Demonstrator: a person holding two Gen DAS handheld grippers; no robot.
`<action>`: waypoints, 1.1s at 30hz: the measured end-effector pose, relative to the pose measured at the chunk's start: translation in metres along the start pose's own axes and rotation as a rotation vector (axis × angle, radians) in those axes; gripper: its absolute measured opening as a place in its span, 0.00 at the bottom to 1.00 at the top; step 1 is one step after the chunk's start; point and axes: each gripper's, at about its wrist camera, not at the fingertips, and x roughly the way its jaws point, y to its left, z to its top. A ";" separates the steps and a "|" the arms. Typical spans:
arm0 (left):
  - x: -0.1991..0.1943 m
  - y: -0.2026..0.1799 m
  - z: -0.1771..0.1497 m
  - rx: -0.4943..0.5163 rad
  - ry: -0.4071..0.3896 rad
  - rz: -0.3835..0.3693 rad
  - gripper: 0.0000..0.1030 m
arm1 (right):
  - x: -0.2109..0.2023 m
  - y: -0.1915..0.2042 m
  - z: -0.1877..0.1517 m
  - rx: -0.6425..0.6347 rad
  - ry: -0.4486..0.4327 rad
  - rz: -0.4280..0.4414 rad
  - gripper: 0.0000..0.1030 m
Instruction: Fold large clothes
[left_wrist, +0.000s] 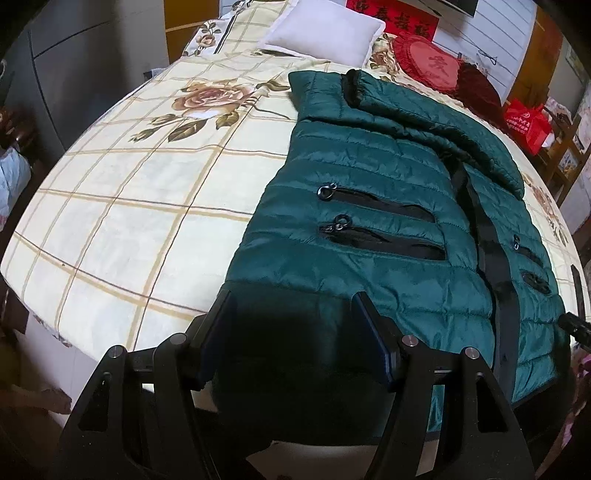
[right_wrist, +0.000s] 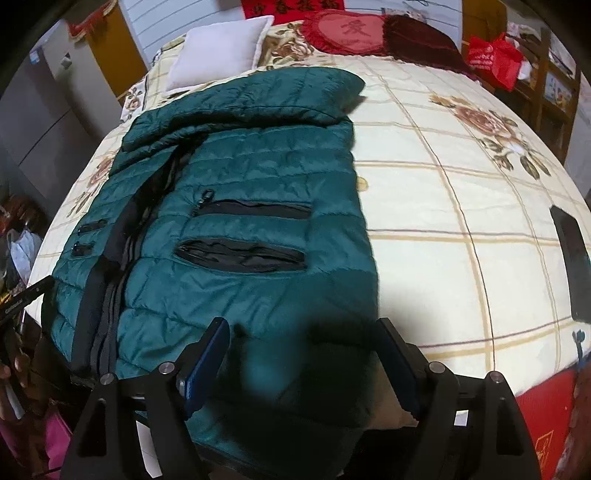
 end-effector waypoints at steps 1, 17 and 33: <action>0.000 0.002 0.000 -0.006 0.003 -0.004 0.63 | 0.001 -0.004 -0.001 0.013 0.006 0.004 0.76; 0.004 0.030 -0.008 -0.085 0.054 -0.123 0.63 | 0.008 -0.016 -0.008 0.045 0.041 0.028 0.79; 0.023 0.039 -0.018 -0.170 0.118 -0.208 0.69 | 0.019 -0.014 -0.013 0.085 0.077 0.209 0.83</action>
